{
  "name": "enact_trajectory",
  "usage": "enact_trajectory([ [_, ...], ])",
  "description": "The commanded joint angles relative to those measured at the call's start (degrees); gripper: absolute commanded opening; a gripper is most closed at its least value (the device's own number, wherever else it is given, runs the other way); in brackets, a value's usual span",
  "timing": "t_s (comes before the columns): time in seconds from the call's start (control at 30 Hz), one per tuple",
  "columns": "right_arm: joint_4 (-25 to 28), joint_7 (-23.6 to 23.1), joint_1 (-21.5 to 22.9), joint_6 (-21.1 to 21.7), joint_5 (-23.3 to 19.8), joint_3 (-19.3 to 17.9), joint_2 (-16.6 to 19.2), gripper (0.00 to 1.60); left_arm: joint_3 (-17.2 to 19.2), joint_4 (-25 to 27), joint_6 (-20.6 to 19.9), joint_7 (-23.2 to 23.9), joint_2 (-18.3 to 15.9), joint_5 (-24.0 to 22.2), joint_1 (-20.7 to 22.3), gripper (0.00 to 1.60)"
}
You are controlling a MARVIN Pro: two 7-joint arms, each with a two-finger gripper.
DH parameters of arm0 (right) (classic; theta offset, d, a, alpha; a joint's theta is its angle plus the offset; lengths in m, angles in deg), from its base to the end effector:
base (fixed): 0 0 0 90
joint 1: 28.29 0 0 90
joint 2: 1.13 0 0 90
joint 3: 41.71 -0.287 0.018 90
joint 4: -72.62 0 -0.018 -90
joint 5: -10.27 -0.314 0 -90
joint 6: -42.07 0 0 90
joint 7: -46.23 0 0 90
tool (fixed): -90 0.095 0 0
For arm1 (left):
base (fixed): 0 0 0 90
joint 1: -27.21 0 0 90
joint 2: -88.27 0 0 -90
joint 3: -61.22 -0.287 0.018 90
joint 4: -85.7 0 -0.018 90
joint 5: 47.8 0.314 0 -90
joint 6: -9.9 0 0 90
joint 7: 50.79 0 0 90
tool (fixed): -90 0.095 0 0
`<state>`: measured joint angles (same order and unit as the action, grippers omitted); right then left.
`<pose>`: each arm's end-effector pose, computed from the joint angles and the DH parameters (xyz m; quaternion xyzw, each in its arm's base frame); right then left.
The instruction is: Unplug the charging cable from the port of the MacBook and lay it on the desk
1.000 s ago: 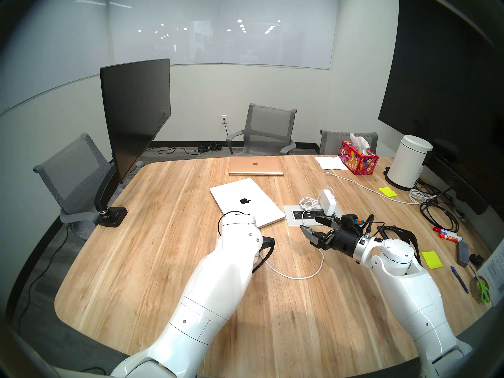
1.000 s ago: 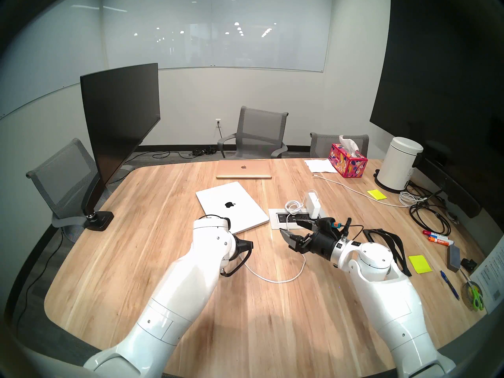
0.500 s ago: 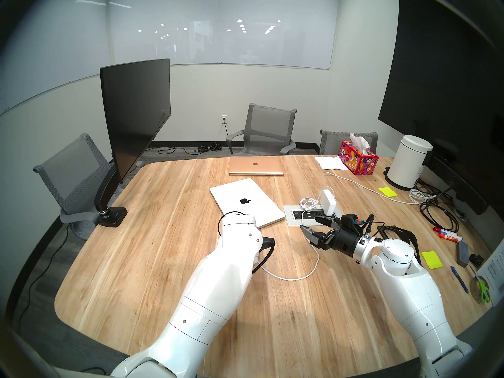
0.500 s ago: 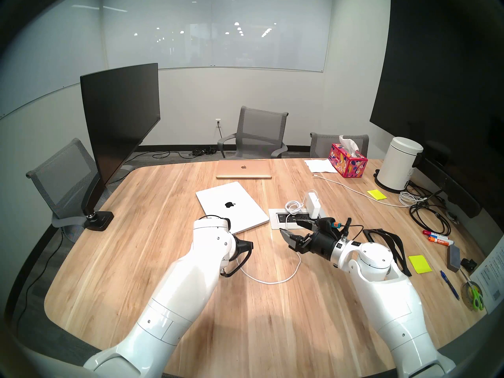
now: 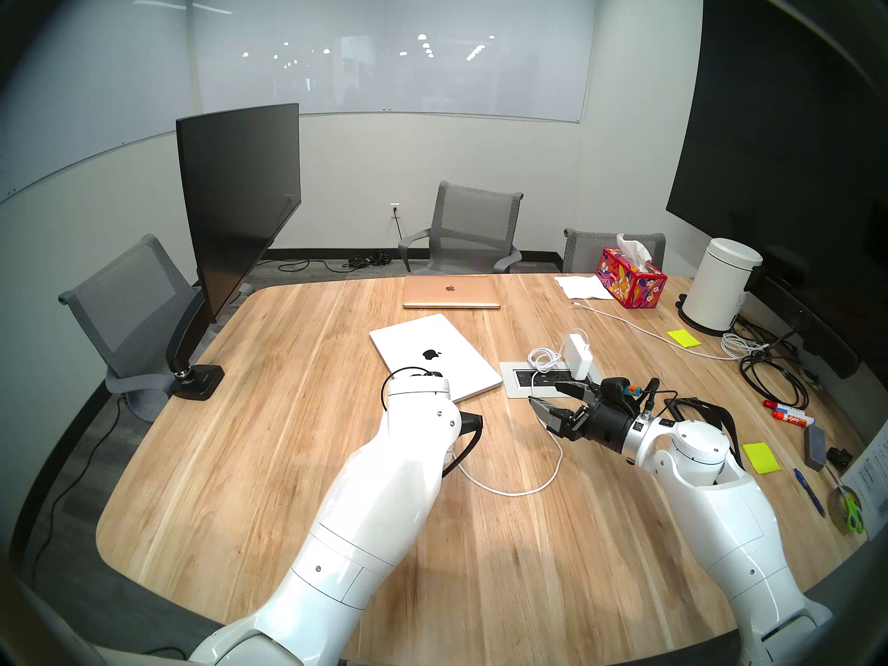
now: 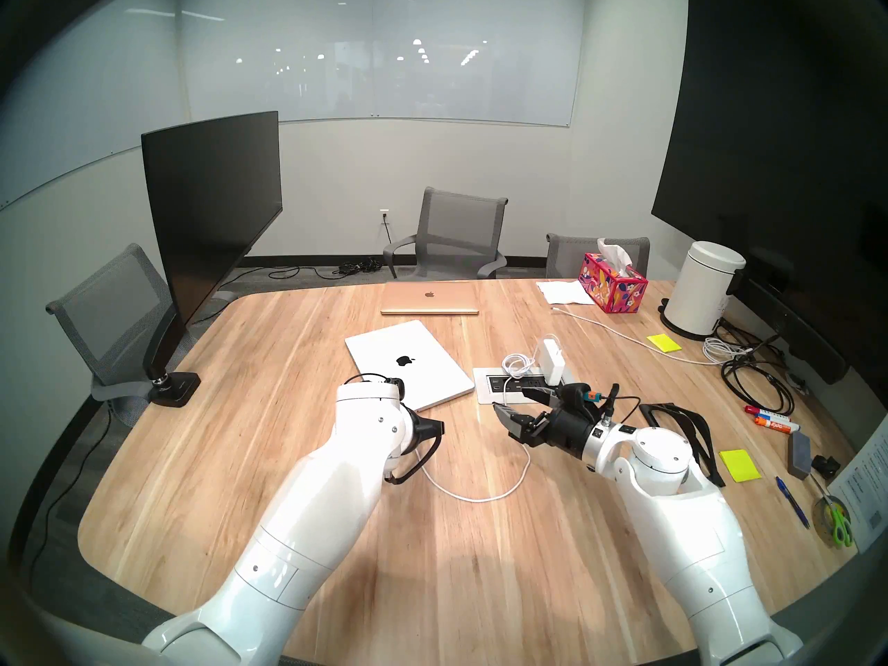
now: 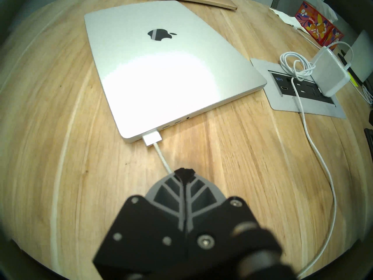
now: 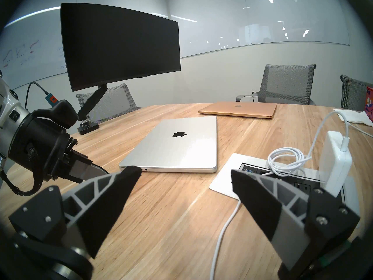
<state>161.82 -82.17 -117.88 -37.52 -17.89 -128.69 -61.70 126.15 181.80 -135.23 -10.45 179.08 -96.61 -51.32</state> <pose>0.4036 -0.0753 -0.2927 -0.7333 -0.2277 -0.5858 0.2595 0.4083 -0.1557 -0.2772 0.9399 0.0122 0.3346 0.0667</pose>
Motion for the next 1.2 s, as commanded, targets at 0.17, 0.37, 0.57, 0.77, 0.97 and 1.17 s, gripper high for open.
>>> enact_trajectory([
  [0.17, 0.81, 0.06, 0.49, 0.08, -0.09, -0.31, 0.13, 1.6, -0.55, 5.13, 0.13, -5.74, -2.04, 0.54, -0.1, 0.0],
  [0.37, 0.82, 0.07, 0.49, 0.09, -0.09, -0.31, 0.13, 1.6, -0.69, 5.83, 0.13, -6.05, -2.82, -0.56, -0.27, 0.0],
  [0.57, 0.82, 0.07, 0.49, 0.09, -0.09, -0.32, 0.13, 1.6, -0.47, 5.34, 0.13, -5.99, -3.15, -1.81, -0.35, 0.62],
  [0.77, 0.82, 0.06, 0.49, 0.09, -0.09, -0.32, 0.13, 1.6, -0.22, 5.15, 0.13, -6.28, -3.18, -3.37, -0.36, 1.0],
  [0.97, 0.81, 0.06, 0.49, 0.08, -0.08, -0.32, 0.13, 1.6, 0.23, 4.63, 0.13, -6.62, -2.82, -4.9, -0.38, 1.04],
  [1.17, 0.8, 0.05, 0.5, 0.07, -0.08, -0.32, 0.12, 1.6, 0.3, 2.99, 0.13, -6.14, -2.55, -5.43, -0.26, 0.97],
])
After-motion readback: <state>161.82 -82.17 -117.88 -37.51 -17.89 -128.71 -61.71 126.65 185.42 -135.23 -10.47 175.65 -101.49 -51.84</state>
